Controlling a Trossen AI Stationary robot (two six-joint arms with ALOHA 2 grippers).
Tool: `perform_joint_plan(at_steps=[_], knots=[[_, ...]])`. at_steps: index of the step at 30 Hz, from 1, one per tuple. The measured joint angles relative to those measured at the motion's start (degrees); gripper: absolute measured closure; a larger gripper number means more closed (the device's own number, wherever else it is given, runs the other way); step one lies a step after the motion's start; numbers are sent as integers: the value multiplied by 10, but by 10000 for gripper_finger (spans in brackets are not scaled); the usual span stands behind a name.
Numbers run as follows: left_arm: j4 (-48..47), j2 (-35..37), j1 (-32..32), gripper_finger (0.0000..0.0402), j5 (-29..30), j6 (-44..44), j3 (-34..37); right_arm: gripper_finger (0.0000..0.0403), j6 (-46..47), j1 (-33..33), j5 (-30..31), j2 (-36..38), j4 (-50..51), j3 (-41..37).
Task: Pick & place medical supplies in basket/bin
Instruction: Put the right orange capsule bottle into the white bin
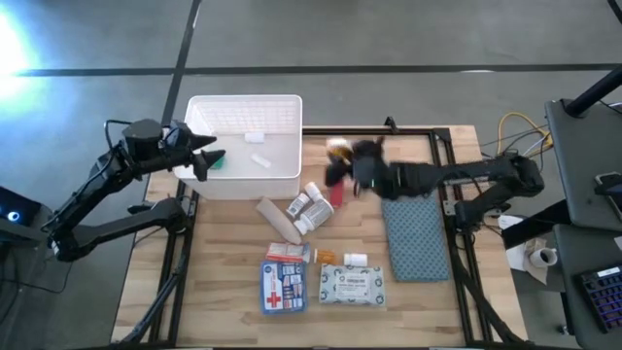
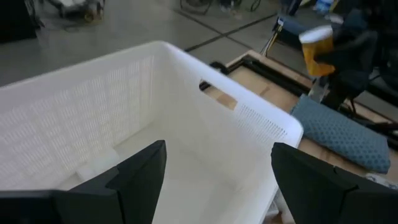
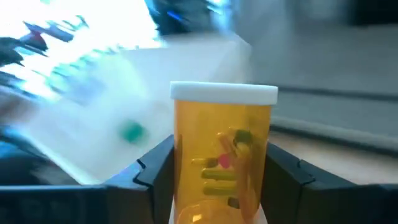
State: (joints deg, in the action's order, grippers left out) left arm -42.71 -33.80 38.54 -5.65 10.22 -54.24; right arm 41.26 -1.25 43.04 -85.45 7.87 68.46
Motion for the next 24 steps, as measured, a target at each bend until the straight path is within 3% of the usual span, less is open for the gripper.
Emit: perform_joint_plan(at_steps=[3, 6, 12, 18, 24], knots=[[2, 13, 0, 131, 0, 0, 0, 239, -95, -52, -111, -54, -131, 57], [0, 28, 0, 131, 0, 0, 0, 243, -117, -101, -171, -134, -134, 162], [-21, 66, 0, 131, 1, 0, -1, 233, -98, -177, -373, -315, 25, 422], [-27, 96, 0, 131, 43, 1, -1, 202, -117, -194, -429, -455, 280, 666], [-29, 103, 0, 131, 47, -3, -1, 143, -95, -196, -427, -420, 254, 578]])
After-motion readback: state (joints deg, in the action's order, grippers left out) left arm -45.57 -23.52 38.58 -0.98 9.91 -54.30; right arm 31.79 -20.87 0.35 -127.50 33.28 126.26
